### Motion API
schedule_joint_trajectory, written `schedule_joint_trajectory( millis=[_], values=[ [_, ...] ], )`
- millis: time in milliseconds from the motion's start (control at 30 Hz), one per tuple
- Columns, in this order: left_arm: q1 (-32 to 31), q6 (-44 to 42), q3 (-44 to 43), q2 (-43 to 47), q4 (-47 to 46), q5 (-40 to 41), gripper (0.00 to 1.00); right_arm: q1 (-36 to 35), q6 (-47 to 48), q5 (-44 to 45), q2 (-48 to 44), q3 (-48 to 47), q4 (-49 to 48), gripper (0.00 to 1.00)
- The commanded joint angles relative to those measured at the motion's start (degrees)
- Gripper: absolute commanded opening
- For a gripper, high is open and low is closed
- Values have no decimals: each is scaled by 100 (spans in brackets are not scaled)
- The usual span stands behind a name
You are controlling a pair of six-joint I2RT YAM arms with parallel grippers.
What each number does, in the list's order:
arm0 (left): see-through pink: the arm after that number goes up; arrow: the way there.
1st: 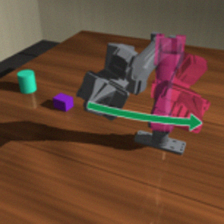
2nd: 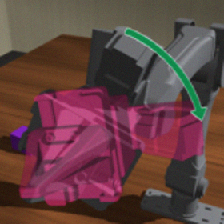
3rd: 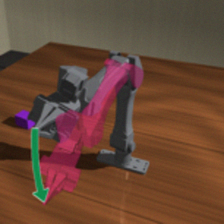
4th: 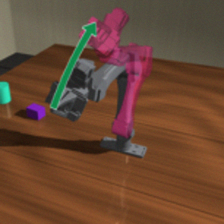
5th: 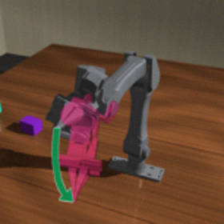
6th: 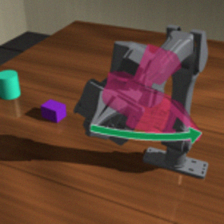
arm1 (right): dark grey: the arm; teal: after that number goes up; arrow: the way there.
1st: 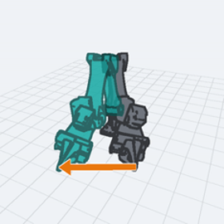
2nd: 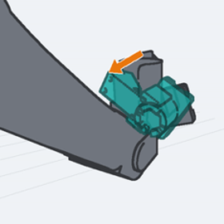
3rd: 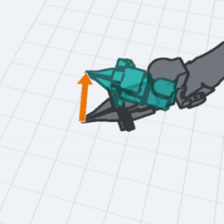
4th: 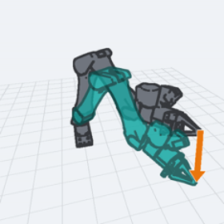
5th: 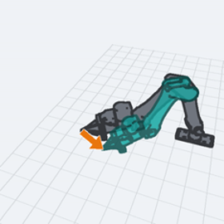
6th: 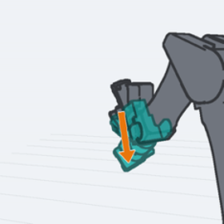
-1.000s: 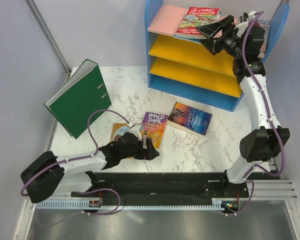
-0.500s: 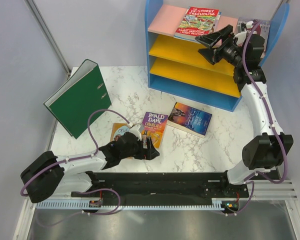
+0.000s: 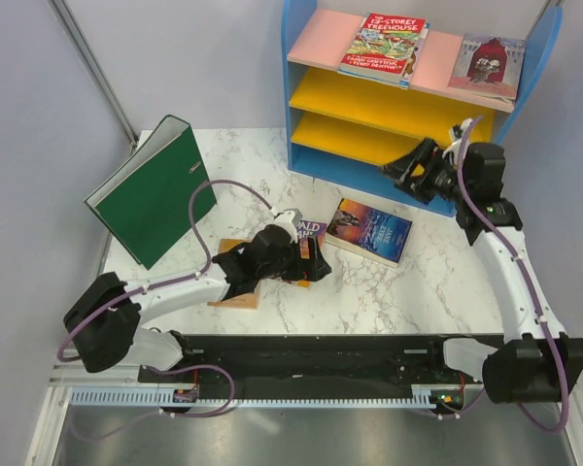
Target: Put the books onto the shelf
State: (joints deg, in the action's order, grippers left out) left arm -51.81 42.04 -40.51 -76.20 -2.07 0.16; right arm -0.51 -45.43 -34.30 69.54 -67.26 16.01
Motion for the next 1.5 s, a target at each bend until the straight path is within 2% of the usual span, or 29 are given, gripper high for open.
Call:
schedule_joint_trajectory(
  millis=[0, 100, 233, 333, 467, 633, 767, 933, 1033, 1100, 1233, 1267, 1333, 1467],
  values=[
    [92, -240, -711, -553, 628, 142, 100, 16, 1168, 275, -396, 1106, 780, 87],
    [338, -135, -923, -729, 962, 142, 100, -115, 1212, 266, -511, 1924, 659, 86],
    [1153, -117, -748, -659, 1041, -138, 100, -772, 958, 345, -406, 2814, 36, 83],
    [1742, -310, -808, -860, 1199, -560, 100, -1326, 387, 380, -161, 3447, -1062, 80],
    [2131, -521, -1063, -1422, 1428, -1157, 100, -1838, -237, 460, 654, 3886, -2563, 76],
    [2149, -452, -1328, -2125, 1657, -1475, 96, -2382, -765, 696, 1570, 3879, -3656, 75],
    [2140, -390, -1302, -2267, 1639, -1686, 95, -2716, -1195, 951, 2588, 3581, -4525, 75],
    [2105, -346, -1143, -2145, 1525, -1809, 94, -3156, -1512, 935, 3522, 2983, -4984, 73],
    [2079, -346, -1038, -2030, 1516, -1836, 94, -3358, -1618, 934, 3480, 2711, -5029, 60],
    [2087, -337, -959, -1977, 1507, -1844, 94, -3446, -1434, 1039, 3313, 2614, -4591, 54],
    [2087, -337, -915, -1951, 1455, -1845, 94, -3464, -1100, 1460, 2882, 2438, -3852, 19],
    [2087, -337, -915, -1951, 1446, -1845, 94, -3464, -1021, 1470, 2846, 2411, -3625, 14],
    [2087, -363, -915, -1828, 1428, -1775, 94, -3464, -845, 1453, 2715, 2385, -3491, 7],
    [2096, -460, -635, -1127, 1192, -1643, 97, -3464, -591, 1182, 2232, 2543, -3552, 4]
  ],
)
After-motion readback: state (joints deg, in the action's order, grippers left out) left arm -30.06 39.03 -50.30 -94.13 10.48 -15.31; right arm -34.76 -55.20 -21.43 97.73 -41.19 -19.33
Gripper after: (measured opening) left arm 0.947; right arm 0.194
